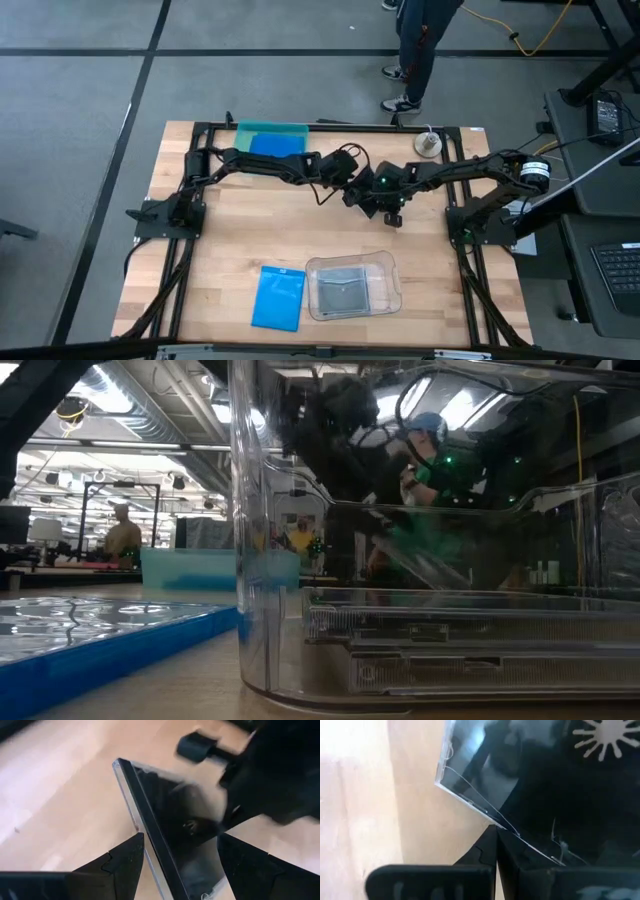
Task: Pick & place jewel cases by type
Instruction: Put the black CD case into the transparent bin
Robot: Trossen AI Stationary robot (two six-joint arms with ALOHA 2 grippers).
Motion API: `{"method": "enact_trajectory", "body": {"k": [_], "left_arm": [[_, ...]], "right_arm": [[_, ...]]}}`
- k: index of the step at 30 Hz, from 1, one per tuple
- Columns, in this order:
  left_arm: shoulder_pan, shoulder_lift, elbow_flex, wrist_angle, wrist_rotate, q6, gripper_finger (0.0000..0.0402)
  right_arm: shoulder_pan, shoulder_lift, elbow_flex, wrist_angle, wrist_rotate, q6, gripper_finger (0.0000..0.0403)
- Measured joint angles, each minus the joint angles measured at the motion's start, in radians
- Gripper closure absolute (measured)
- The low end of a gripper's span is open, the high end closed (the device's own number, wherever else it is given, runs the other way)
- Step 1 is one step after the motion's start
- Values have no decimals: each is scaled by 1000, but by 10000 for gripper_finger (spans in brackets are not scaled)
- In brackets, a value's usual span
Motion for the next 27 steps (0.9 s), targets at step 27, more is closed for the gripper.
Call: {"method": "enact_trajectory", "body": {"k": [27], "left_arm": [[48, 192, 115, -100, 284, -335, 165]], "right_arm": [[0, -170, -118, -22, 43, -4, 396]]}}
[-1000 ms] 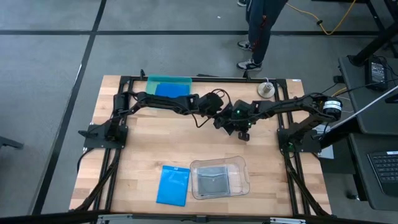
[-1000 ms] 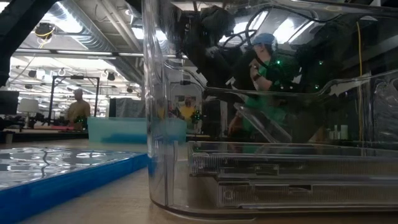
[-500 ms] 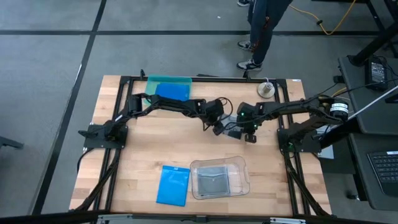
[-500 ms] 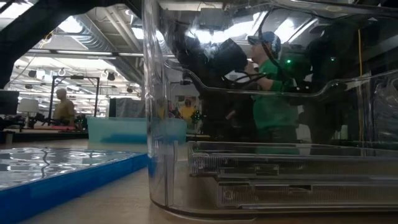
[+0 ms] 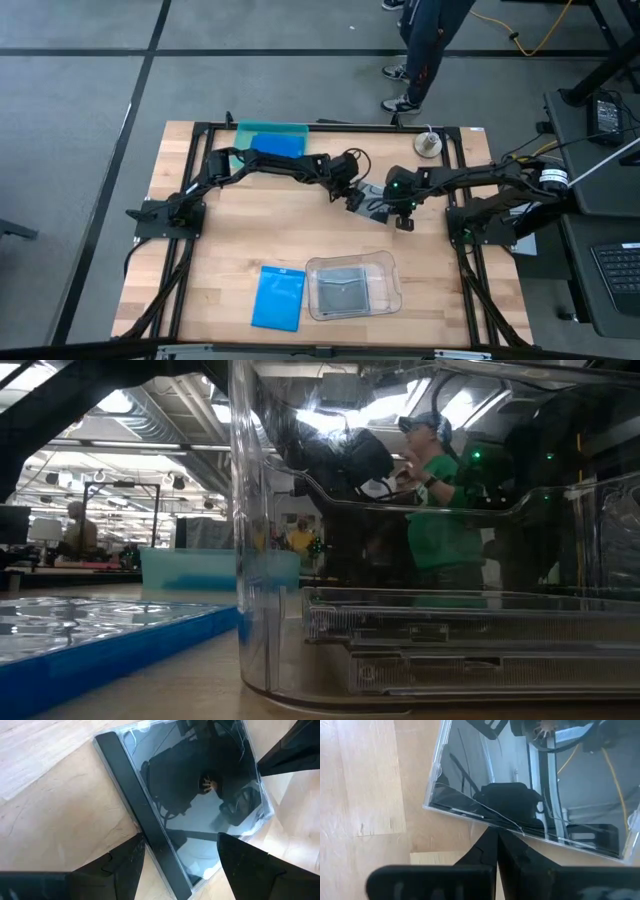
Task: Pick & place jewel cases by type
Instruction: Put the black CD case into the transparent bin
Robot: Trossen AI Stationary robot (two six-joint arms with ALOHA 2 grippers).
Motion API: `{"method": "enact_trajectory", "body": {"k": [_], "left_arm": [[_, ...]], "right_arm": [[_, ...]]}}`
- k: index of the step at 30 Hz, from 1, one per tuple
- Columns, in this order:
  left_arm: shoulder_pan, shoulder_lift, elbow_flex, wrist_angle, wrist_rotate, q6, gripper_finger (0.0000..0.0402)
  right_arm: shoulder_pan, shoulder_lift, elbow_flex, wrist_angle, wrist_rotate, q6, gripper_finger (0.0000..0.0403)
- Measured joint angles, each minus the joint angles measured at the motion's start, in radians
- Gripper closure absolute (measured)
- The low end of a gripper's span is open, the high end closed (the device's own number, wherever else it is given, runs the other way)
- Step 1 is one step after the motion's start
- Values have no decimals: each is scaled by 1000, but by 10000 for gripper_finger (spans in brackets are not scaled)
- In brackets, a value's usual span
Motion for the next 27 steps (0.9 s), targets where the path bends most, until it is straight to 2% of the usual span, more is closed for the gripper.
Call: {"method": "enact_trajectory", "body": {"k": [12, 19, 22, 23, 25, 27], "left_arm": [[5, 4, 11, 19, 3, -24, 165], [5, 21, 95, -13, -80, 39, 164], [5, 21, 115, 61, -139, 69, 164], [5, 20, 120, 158, -163, 79, 165], [7, 3, 147, 255, -120, 92, 165], [-8, -6, 158, 257, -96, 103, 165]], "right_arm": [[0, 0, 0, -4, 0, 3, 396], [0, -1, 2, -13, 1, 1, 396], [0, -1, 2, -13, 1, 0, 396], [0, -1, 2, -13, 0, 0, 396], [0, 0, 2, 2, 1, -1, 396], [2, -3, -3, 45, 29, 2, 396]]}}
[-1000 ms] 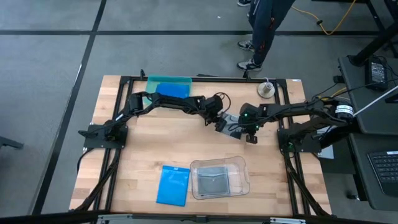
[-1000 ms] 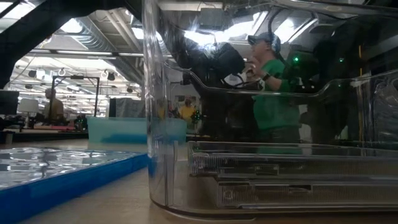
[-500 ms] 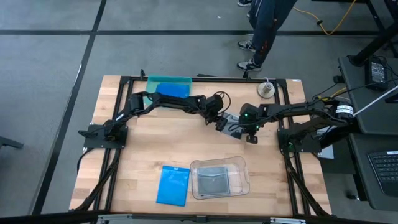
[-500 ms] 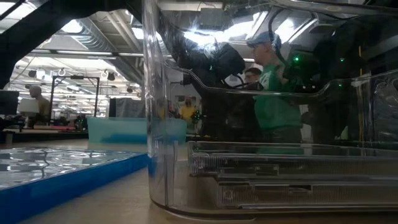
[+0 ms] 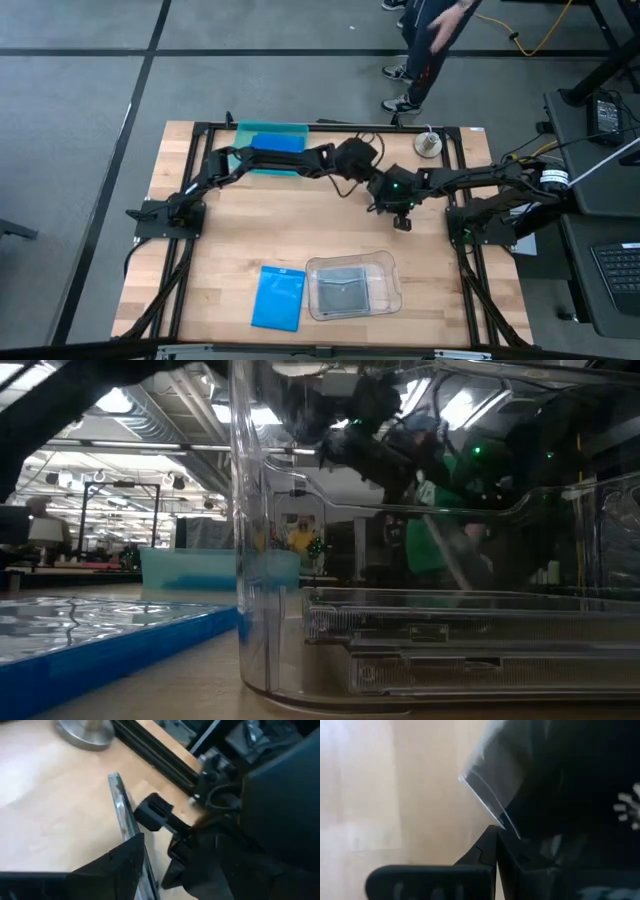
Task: Pick & place jewel cases by type
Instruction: Put the black CD case into the transparent bin
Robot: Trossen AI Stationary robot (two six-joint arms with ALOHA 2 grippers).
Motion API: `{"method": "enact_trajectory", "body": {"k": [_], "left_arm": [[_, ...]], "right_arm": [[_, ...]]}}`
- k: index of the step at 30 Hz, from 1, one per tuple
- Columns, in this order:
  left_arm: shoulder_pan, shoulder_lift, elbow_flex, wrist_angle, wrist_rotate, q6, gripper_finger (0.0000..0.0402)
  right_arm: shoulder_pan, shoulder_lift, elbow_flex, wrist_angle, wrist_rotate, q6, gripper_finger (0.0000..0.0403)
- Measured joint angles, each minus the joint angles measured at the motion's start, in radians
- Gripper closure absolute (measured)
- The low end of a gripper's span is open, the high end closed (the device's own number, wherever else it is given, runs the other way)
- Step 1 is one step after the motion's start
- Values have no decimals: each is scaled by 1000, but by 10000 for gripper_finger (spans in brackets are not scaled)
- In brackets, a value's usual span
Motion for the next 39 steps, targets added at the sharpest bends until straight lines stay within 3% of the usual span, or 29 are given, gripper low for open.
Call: {"method": "enact_trajectory", "body": {"k": [12, 22, 30, 34, 39], "left_arm": [[3, 9, 24, -57, -32, -1, 165], [5, 20, 10, -228, -25, -14, 193], [2, 19, 10, -391, -25, -20, 209], [-8, 18, 10, -486, -27, -39, 206], [3, 12, -15, -516, -48, -52, 205]], "right_arm": [[-3, -28, -60, 65, -6, 2, 396], [-1, -124, -70, -47, -40, 11, 396], [-3, -135, -70, -54, 9, 25, 396], [-6, -142, -54, 28, 72, 27, 396], [-5, -140, -60, 12, 59, 27, 396]]}}
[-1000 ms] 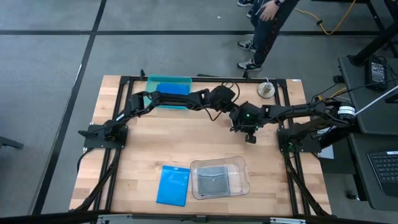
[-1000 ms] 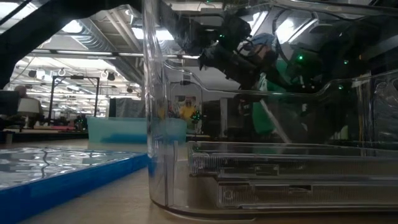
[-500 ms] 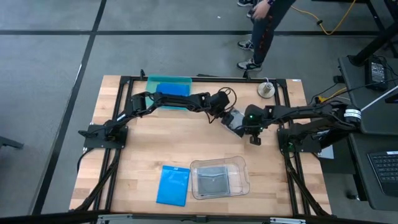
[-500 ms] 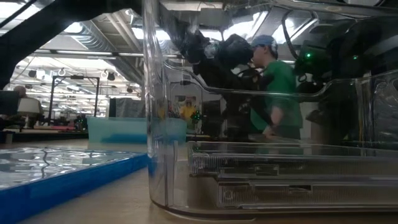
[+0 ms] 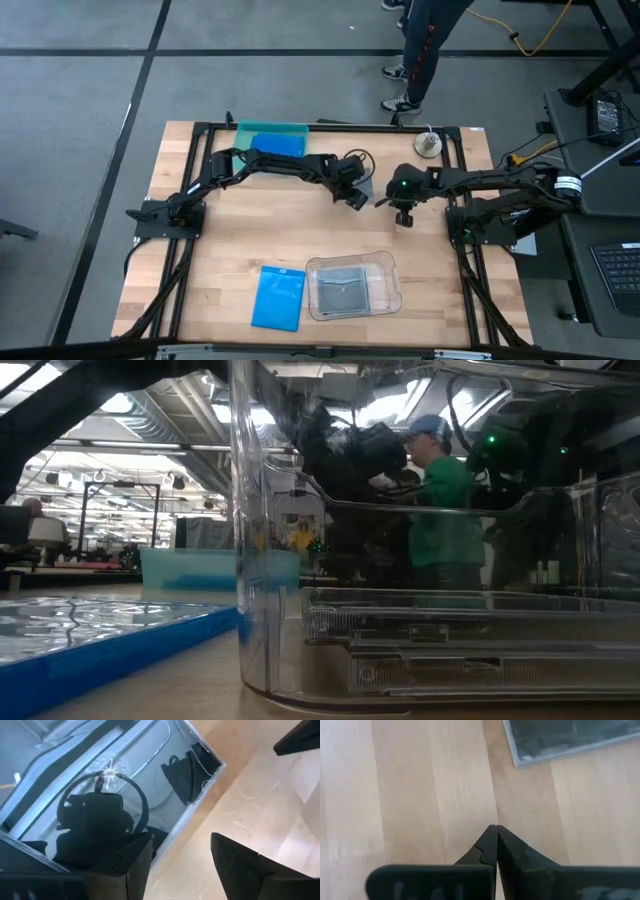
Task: Pick & place jewel cases by type
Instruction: Put the black CD case into the transparent bin
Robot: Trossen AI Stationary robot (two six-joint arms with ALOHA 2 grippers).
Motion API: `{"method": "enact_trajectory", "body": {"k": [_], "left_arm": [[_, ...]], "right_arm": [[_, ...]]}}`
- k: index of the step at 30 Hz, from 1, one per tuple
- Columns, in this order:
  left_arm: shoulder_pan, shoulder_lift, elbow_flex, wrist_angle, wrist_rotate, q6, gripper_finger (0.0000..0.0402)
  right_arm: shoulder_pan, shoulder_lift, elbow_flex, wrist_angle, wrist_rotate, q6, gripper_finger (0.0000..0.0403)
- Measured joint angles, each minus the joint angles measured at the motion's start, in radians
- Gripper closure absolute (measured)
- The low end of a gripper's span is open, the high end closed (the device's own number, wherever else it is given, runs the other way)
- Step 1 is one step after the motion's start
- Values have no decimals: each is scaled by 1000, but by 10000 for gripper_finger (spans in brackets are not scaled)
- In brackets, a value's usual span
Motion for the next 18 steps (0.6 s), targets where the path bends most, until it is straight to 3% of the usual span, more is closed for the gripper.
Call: {"method": "enact_trajectory", "body": {"k": [6, 11, 18], "left_arm": [[-3, -32, -7, -2, 23, 24, 195], [5, -129, -1, 18, -6, 74, 189], [6, -152, -7, -167, -103, 65, 190]], "right_arm": [[1, 1, -3, -15, -10, -1, 396], [1, 2, -3, -13, -16, -3, 396], [1, 2, -4, 45, 9, -6, 396]]}}
